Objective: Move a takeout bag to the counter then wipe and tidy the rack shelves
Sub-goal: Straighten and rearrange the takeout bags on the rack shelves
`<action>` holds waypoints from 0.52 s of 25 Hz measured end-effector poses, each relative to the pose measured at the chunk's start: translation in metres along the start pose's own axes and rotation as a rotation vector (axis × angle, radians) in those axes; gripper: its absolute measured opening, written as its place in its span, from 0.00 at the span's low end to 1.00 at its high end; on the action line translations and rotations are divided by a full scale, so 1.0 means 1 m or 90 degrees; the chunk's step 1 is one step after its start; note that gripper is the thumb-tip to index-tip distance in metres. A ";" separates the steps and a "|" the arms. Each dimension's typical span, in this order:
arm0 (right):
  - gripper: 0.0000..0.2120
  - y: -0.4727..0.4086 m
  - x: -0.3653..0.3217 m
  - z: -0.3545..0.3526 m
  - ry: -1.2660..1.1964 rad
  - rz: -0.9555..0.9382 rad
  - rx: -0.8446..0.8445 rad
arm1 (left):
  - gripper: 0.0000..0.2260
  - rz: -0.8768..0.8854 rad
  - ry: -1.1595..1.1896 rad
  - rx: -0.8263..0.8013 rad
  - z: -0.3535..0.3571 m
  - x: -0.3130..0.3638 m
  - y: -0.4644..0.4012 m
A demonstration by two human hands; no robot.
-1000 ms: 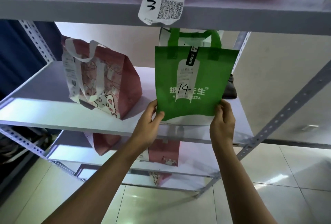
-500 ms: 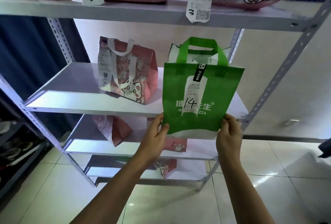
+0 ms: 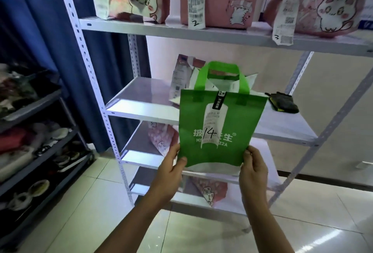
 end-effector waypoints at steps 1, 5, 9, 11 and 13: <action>0.13 0.006 -0.007 0.016 -0.007 0.000 -0.021 | 0.17 0.001 0.006 0.014 -0.017 0.001 0.004; 0.13 0.015 -0.034 0.072 -0.018 -0.025 -0.081 | 0.19 0.015 0.014 0.068 -0.070 0.004 0.004; 0.11 0.005 -0.040 0.135 -0.009 0.006 -0.162 | 0.18 0.007 0.001 0.119 -0.116 0.003 -0.015; 0.10 -0.003 -0.045 0.166 -0.028 0.006 -0.186 | 0.19 -0.006 -0.009 0.156 -0.138 0.000 -0.029; 0.11 -0.015 -0.051 0.196 -0.048 0.002 -0.211 | 0.18 -0.007 -0.013 0.196 -0.157 0.001 -0.048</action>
Point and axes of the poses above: each hand's wrist, its own y-axis away from the middle knuckle, its own z-axis out of the palm, x = y × z, the point moved 6 cm from there along -y, towards the middle knuckle, and after that the axes turned 6 degrees about y, right-handed, at the moved point
